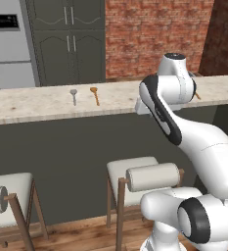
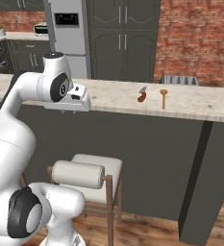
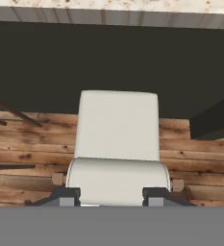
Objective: Pick up the metallic utensils from the counter and place them in the open drawer. Make sure not to pick up any wooden utensils.
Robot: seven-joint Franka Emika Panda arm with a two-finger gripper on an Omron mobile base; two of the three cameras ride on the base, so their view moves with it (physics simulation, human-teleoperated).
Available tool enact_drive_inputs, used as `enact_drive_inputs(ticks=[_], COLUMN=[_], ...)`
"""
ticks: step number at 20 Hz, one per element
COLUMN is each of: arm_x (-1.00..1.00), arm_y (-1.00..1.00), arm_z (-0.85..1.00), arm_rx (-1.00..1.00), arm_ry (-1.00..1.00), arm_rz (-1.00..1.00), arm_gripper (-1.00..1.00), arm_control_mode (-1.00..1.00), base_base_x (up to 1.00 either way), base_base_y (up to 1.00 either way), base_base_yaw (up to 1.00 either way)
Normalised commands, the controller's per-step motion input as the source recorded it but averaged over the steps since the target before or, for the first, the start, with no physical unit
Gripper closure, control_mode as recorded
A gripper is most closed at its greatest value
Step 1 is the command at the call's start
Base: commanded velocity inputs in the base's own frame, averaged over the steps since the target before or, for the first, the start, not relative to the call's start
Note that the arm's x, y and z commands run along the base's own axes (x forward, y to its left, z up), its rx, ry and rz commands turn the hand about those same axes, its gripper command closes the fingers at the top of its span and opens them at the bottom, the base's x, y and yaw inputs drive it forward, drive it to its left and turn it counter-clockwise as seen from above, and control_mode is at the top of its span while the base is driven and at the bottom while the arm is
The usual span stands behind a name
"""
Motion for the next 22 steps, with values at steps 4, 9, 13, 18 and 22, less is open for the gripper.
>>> enact_drive_inputs(ticks=[4, 9, 13, 18, 22], arm_x=[0.00, 0.00, 0.00, 0.00, 0.00], arm_y=[0.00, 0.00, 0.00, 0.00, 0.00], arm_z=[0.00, 0.00, 0.00, 0.00, 0.00], arm_rx=[0.00, 0.00, 0.00, 0.00, 0.00], arm_ry=[0.00, 0.00, 0.00, 0.00, 0.00], arm_rz=[0.00, 0.00, 0.00, 0.00, 0.00], arm_gripper=[-1.00, -1.00, -1.00, -1.00, -1.00], arm_control_mode=[1.00, 1.00, 1.00, 1.00, 1.00], base_base_x=[0.00, 0.00, 0.00, 0.00, 0.00], base_base_y=[0.00, 0.00, 0.00, 0.00, -0.01], base_base_yaw=[0.00, 0.00, 0.00, 0.00, 0.00])
